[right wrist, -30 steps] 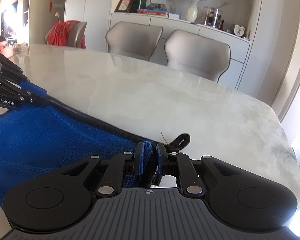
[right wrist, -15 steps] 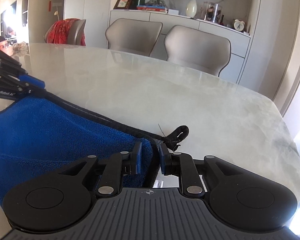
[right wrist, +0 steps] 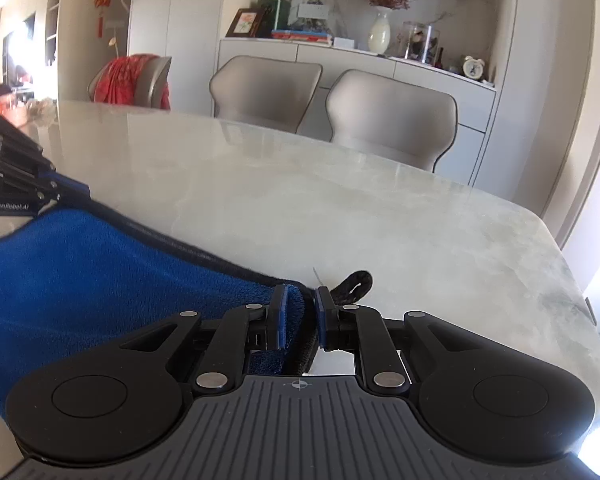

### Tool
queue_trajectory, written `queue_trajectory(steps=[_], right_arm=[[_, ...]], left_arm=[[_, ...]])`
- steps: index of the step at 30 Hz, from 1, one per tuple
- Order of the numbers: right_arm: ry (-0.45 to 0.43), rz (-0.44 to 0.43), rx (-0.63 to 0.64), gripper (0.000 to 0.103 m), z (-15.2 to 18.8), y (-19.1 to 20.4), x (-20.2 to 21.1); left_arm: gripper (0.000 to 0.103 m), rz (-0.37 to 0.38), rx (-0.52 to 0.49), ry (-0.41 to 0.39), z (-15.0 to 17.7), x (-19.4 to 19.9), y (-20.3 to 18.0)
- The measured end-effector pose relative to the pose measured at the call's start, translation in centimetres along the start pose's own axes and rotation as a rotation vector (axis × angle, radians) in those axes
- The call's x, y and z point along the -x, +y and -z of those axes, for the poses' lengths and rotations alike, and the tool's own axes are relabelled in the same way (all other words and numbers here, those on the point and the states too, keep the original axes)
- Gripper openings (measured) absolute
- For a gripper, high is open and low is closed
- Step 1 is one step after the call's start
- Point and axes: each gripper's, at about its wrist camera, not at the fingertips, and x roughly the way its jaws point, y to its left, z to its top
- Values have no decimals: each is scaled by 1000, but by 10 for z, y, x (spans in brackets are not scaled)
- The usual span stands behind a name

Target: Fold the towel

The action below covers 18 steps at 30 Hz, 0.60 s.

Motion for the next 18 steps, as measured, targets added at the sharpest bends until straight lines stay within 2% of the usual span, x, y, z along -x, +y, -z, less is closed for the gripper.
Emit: queue_trajectory(steps=[3,4,6,7,9,11,13,18], right_arm=[[29,2,10,16,1,0,-4],[51,11,22,16,1,2,-6],[72,38,37,34,1,3,-6],[61,57,38,36,1,4,-3],[39,95,36,37,-1,3,5],[20,132,27,38,-4,1,15],[20,76,-14,38,-4,3,29],[49,-13,52,38,14,39,46]], left_arm=[[1,25,24,-5,-1,2,4],[4,39,30,-2,0,4,5],[15,54,36,6,4,8,4],[18,56,44,5,8,13,3],[32,58,67,5,14,21,1],[37,81,106,-15,23,35,-1],[40,89,134,-28,31,46,-9],[41,84,135,-56,44,63,-31]])
